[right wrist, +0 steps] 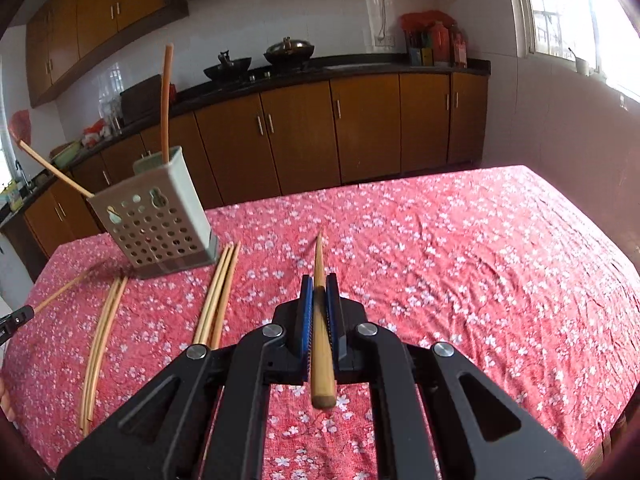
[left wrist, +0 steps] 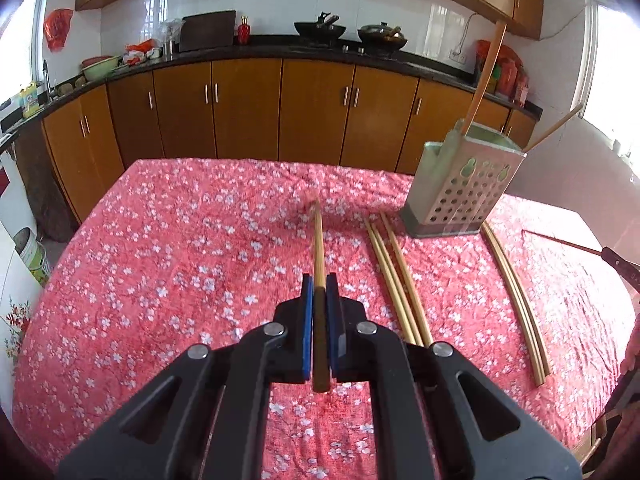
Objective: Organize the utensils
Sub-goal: 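Lower both chopsticks upright into the perforated holder, then open both tools to release the chopsticks into the holder, then grasp a chopstick with the right tool while the left tool grasps another, then hold both grasped chopsticks and start raising them from the cloth, then lift both held chopsticks upright over the perforated utensil holder, then open both tools to drop the chopsticks into the holder, then lower the right tool onto a chopstick while the left tool grasps another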
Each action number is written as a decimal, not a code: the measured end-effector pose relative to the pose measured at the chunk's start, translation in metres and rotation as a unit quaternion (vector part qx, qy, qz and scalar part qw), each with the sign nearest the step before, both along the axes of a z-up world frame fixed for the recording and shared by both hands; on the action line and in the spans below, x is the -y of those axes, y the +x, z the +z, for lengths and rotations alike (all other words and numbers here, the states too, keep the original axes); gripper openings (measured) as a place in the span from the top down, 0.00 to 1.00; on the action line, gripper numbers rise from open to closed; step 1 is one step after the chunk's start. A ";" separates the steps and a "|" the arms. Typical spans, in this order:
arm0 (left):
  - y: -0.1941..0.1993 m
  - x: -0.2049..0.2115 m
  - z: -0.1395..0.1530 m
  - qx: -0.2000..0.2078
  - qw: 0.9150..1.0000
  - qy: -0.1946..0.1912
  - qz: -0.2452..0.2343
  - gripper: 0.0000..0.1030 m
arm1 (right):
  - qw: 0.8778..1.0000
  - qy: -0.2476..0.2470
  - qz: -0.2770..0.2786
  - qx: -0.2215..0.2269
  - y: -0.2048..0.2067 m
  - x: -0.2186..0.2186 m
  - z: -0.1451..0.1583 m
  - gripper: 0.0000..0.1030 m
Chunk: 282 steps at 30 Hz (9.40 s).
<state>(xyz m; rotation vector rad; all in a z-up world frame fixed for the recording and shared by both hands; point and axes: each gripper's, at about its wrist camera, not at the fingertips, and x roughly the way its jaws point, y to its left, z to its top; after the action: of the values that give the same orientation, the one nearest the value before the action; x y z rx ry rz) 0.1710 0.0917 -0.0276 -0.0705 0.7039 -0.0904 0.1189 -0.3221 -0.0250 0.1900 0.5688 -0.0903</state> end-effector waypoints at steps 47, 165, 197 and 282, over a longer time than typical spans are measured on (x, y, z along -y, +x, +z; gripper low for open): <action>0.073 0.104 0.179 0.249 0.964 -0.090 -0.019 0.93 | 0.979 0.055 0.104 0.165 0.067 -0.072 0.140 0.93; 0.045 -0.012 -0.082 -0.086 0.995 -0.011 0.050 0.90 | 0.990 -0.013 0.021 -0.138 0.040 -0.020 -0.093 0.92; 0.024 0.003 -0.077 -0.089 0.994 0.053 0.016 0.89 | 0.990 0.000 0.023 -0.139 0.032 -0.021 -0.092 0.92; 0.009 0.031 0.114 0.176 0.983 -0.048 0.015 0.76 | 0.997 0.025 0.048 0.055 0.002 -0.032 0.053 0.75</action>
<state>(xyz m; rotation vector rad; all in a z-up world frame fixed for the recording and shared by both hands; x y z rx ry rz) 0.1803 0.0608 0.0868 -0.1536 0.3453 -0.1039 0.1212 -0.2905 0.0284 0.2139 0.4702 0.0283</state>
